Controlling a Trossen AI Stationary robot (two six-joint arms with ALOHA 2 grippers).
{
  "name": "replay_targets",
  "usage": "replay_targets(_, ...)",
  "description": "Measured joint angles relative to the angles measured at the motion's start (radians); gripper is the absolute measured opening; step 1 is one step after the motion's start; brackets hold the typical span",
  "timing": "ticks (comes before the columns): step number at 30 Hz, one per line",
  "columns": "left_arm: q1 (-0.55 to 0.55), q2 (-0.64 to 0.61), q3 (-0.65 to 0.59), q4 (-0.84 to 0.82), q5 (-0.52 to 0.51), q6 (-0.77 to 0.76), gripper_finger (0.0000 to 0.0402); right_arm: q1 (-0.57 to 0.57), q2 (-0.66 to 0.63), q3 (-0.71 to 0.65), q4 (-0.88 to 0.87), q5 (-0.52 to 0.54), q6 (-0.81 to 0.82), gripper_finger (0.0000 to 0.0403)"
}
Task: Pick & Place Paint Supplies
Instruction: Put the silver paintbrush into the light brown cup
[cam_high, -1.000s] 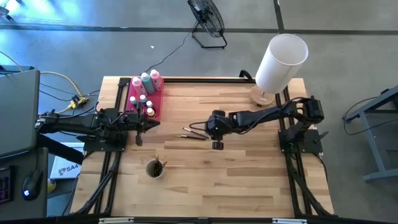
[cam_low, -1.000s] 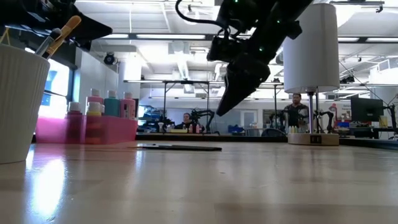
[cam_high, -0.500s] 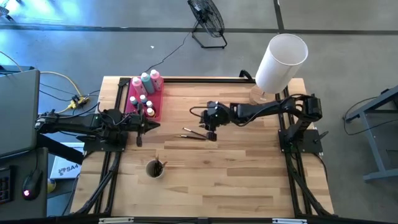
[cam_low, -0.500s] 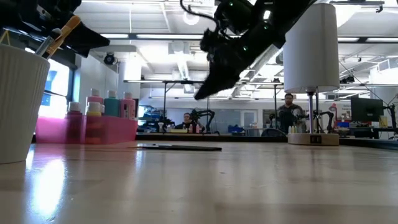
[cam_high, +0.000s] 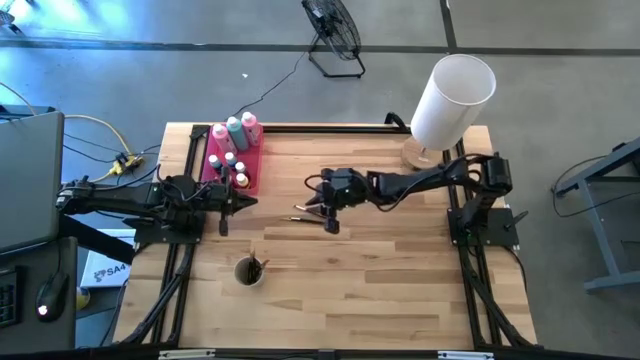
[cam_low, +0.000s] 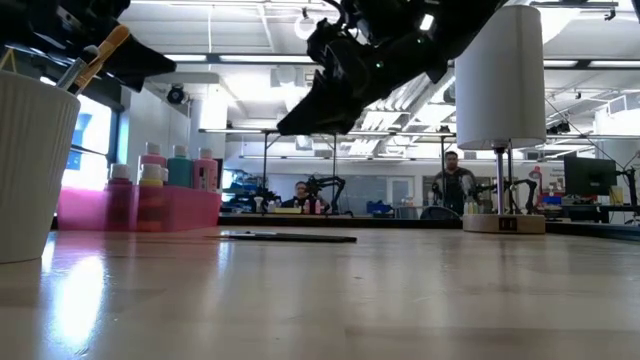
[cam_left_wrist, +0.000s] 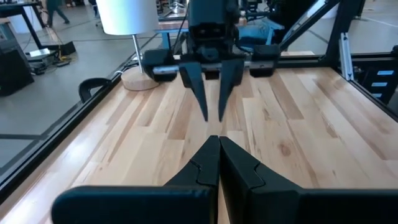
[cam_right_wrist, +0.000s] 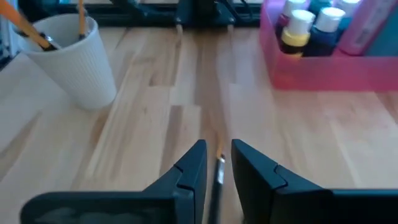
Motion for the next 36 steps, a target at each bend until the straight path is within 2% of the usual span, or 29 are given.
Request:
replay_targets(3, 0.0, 0.001, 0.0, 0.0, 0.003, 0.0, 0.0007, 0.01, 0.015, -0.001, 0.03, 0.005, 0.001, 0.0067)
replay_targets(7, 0.0, 0.0, 0.0, 0.0, 0.003, 0.0, 0.0007, 0.004, 0.014, 0.0, 0.044, 0.072, 0.023, 0.0067)
replay_targets(12, 0.0, 0.0, 0.0, 0.0, 0.002, 0.0, 0.0007, -0.029, 0.03, 0.0, 0.044, 0.076, 0.049, 0.0067)
replay_targets(14, 0.0, 0.0, 0.0, 0.0, -0.003, 0.0, 0.0007, -0.047, 0.048, 0.0, 0.039, 0.063, 0.048, 0.0067)
replay_targets(20, 0.0, 0.0, 0.0, 0.001, -0.006, 0.0, 0.0007, -0.09, 0.132, -0.001, 0.142, -0.087, 0.024, 0.0067)
replay_targets(25, 0.0, 0.0, 0.0, 0.002, -0.009, 0.0, 0.0007, -0.1, 0.142, 0.0, 0.134, -0.134, 0.052, 0.0067)
replay_targets(30, 0.0, 0.0, 0.0, 0.002, -0.009, 0.0, 0.0007, -0.09, 0.155, 0.0, 0.131, -0.114, 0.053, 0.0067)
replay_targets(36, 0.0, 0.0, 0.0, 0.001, -0.009, 0.0, 0.0007, -0.078, 0.16, 0.0, 0.026, 0.018, 0.059, 0.0067)
